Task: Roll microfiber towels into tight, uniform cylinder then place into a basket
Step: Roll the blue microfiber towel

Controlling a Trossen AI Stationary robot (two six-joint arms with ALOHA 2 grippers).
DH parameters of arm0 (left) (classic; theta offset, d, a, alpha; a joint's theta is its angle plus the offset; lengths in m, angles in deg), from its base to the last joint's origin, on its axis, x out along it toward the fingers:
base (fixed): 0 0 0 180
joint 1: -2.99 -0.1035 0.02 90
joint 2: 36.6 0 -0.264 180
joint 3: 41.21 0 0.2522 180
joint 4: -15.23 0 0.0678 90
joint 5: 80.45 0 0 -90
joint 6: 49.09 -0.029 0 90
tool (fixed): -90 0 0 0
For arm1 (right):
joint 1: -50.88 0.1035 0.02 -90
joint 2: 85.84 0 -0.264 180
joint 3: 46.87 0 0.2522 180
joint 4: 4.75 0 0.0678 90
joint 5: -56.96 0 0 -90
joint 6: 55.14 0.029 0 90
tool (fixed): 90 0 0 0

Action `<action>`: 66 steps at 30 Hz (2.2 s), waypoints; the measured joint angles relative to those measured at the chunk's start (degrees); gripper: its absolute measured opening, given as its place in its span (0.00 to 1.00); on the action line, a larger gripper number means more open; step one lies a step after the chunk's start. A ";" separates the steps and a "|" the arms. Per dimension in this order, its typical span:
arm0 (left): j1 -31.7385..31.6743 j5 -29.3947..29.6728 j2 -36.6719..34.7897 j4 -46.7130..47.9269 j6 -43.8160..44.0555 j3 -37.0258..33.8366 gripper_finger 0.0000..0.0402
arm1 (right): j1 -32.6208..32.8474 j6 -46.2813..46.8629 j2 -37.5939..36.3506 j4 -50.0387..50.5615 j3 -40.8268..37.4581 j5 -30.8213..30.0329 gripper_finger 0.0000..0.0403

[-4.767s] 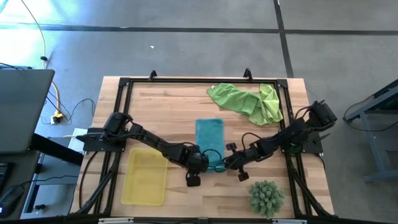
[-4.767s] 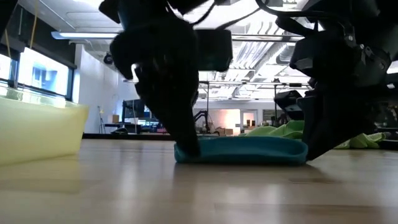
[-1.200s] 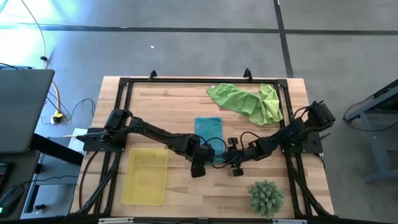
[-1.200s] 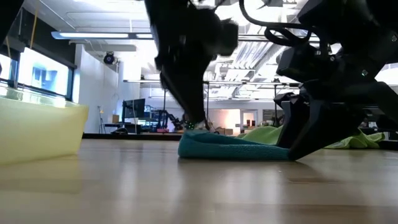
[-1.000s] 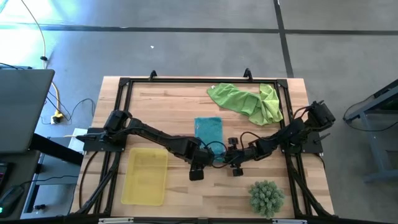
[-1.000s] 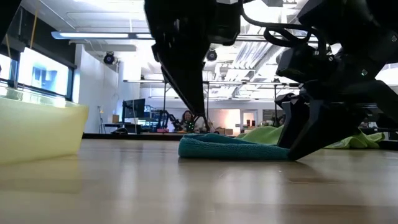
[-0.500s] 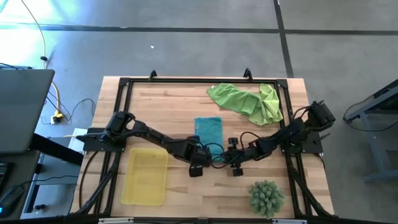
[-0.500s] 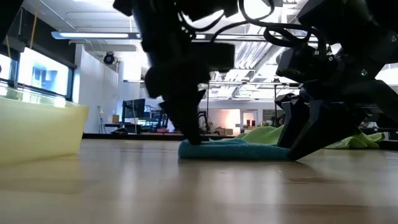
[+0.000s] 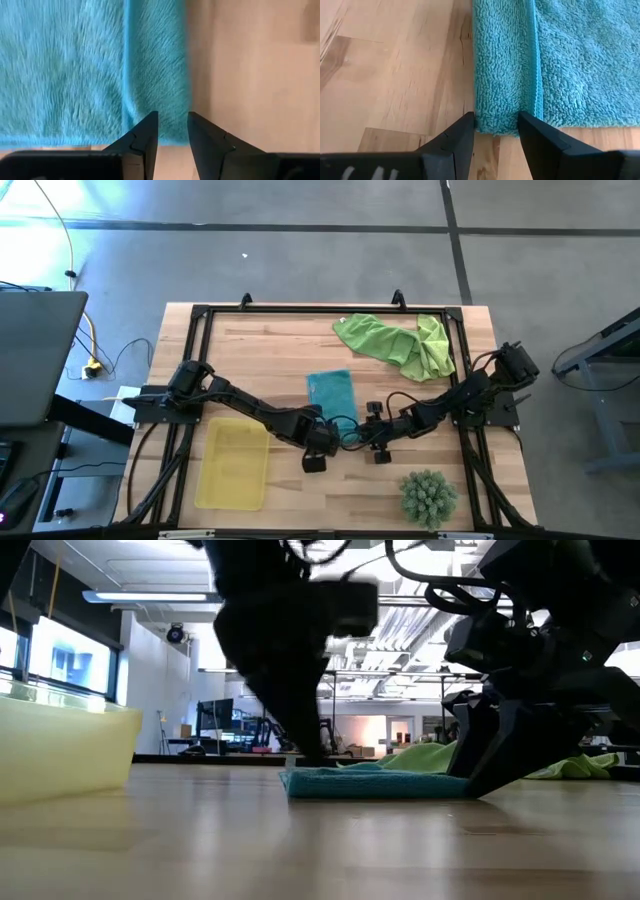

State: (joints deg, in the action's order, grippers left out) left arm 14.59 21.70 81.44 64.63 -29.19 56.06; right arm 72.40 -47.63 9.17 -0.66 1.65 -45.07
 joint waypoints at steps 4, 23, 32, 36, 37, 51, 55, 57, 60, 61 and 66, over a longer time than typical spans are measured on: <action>0.70 0.42 -1.02 1.67 -0.10 1.38 0.24 | 0.00 0.00 0.00 -0.04 0.00 0.10 0.36; 2.05 4.01 2.41 0.89 -7.67 1.34 0.42 | -0.02 0.09 0.59 -1.35 -0.02 0.47 0.36; 1.23 2.64 4.35 1.77 -5.13 1.43 0.42 | -0.04 0.07 0.63 -1.55 -0.02 0.72 0.36; 1.13 2.66 4.37 1.05 -3.89 0.90 0.40 | -0.04 1.20 0.63 -1.46 -0.02 0.74 0.36; 1.13 2.60 4.35 1.16 -3.48 0.88 0.38 | -0.02 1.52 0.63 -1.46 -0.02 0.75 0.36; 0.93 -2.89 3.89 0.89 2.73 0.67 0.01 | 0.00 1.50 0.63 -1.73 0.07 5.77 0.02; 0.36 -7.00 2.57 0.37 5.61 0.46 0.02 | -0.45 2.31 0.61 -1.92 0.09 8.67 0.03; 0.13 -9.51 1.38 -0.04 6.57 0.45 0.02 | -1.08 3.02 0.59 -2.00 0.09 10.84 0.02; -0.49 -11.95 -0.02 -0.27 7.87 0.48 0.02 | -2.04 3.31 0.59 -2.24 0.09 13.68 0.01; -0.72 -12.45 -0.29 -0.16 8.18 0.49 0.02 | -2.44 4.25 0.59 -2.33 0.09 14.52 0.01; -2.13 -13.62 -0.46 1.94 12.23 0.53 0.02 | -5.37 11.15 0.63 -3.58 0.02 21.69 0.01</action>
State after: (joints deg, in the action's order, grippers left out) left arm 12.46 8.08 80.98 66.57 -16.96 56.60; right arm 67.03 -36.48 9.80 -4.24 1.67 -23.38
